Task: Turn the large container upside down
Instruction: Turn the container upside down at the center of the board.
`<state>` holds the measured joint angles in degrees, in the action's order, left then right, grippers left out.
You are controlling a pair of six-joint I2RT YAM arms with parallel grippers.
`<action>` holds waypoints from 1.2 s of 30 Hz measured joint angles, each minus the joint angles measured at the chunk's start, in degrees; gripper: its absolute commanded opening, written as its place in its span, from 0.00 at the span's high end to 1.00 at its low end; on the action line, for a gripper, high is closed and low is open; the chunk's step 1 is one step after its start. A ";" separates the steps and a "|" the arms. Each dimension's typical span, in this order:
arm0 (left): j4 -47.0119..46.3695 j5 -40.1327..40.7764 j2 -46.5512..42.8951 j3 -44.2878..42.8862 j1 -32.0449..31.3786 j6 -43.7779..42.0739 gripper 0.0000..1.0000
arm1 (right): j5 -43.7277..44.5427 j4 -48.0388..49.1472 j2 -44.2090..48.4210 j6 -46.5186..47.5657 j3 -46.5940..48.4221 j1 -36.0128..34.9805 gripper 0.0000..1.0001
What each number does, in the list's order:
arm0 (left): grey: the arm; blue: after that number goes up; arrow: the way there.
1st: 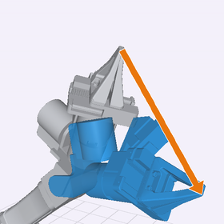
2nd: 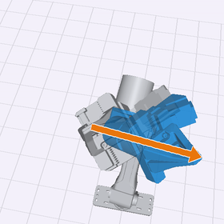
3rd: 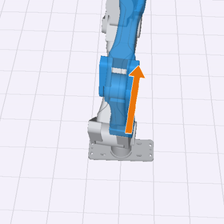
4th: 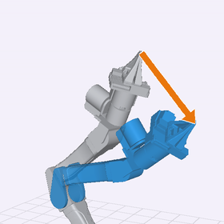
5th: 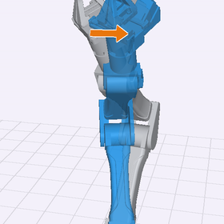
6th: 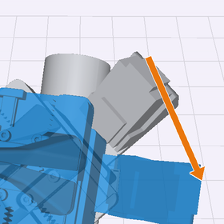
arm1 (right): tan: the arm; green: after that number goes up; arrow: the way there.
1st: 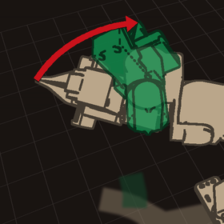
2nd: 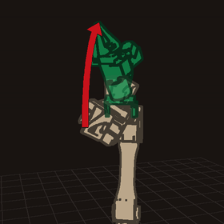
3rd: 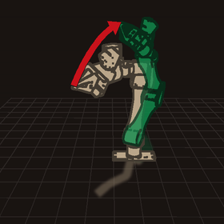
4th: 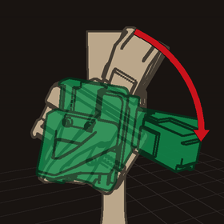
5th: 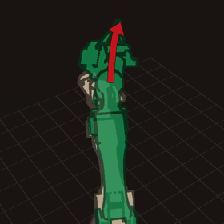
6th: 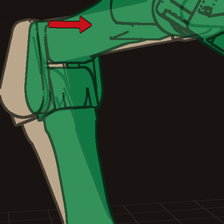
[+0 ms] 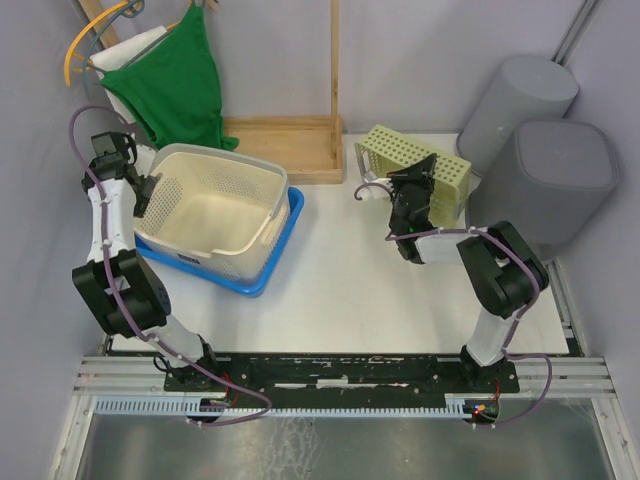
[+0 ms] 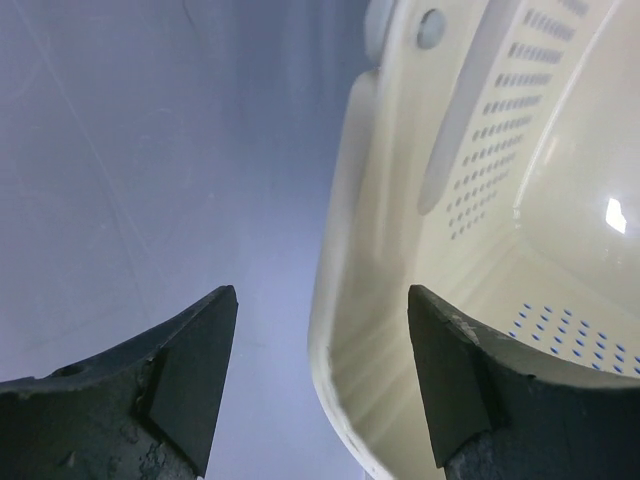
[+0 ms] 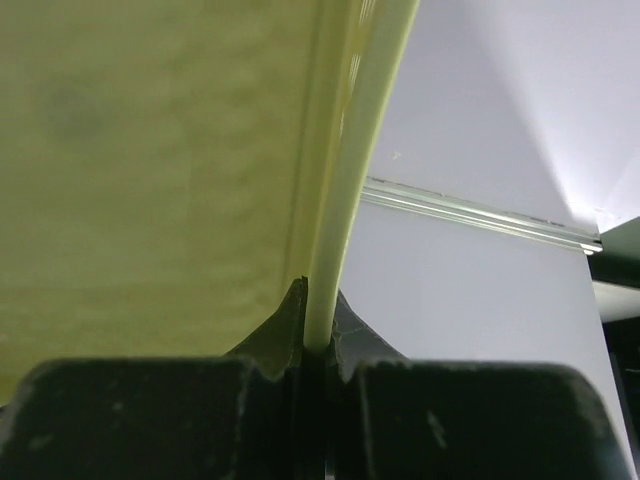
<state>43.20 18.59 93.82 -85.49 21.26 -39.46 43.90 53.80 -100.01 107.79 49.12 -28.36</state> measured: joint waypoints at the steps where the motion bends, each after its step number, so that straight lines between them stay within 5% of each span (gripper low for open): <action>1: 0.79 -0.87 0.00 -0.57 0.00 0.02 0.23 | -0.44 4.28 -2.14 1.22 -0.57 0.63 1.00; 7: 4.48 -4.26 -1.51 -1.46 -0.02 0.17 0.23 | -3.37 22.38 -9.33 6.49 -1.27 2.43 1.00; 19: 4.66 -5.79 -7.74 1.81 -0.02 0.17 0.23 | 1.81 34.40 -9.97 8.90 -11.13 -3.85 1.00; 21: 4.70 -6.03 -7.80 3.13 -0.02 0.17 0.23 | 4.15 34.77 -10.29 8.90 -12.28 -5.49 0.90; 22: 4.70 -6.25 -7.89 3.96 -0.02 0.17 0.23 | 5.27 34.86 -10.67 8.90 -12.52 -6.14 0.72; 24: 4.87 -6.67 -8.39 5.84 -0.02 0.17 0.23 | 7.96 34.95 -11.67 8.92 -12.52 -7.93 0.67; 27: 4.39 -6.69 -9.99 7.56 0.00 0.17 0.23 | 10.64 34.42 -13.55 8.87 -12.37 -10.88 0.42; 30: 4.44 -6.75 -12.07 8.87 -0.02 0.17 0.23 | 12.92 31.32 -17.62 8.55 -13.11 -14.71 0.37; 32: 4.39 -6.88 -13.14 9.33 -0.04 0.17 0.23 | 13.94 29.22 -20.46 7.78 -13.35 -17.05 0.21; 36: 4.26 -6.99 -14.27 10.38 -0.09 0.17 0.23 | 16.72 26.99 -21.88 3.58 -13.27 -19.82 0.11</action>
<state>47.46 11.60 79.55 -75.11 21.17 -39.29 60.62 80.79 -121.89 111.37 35.86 -48.18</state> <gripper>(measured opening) 0.774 0.817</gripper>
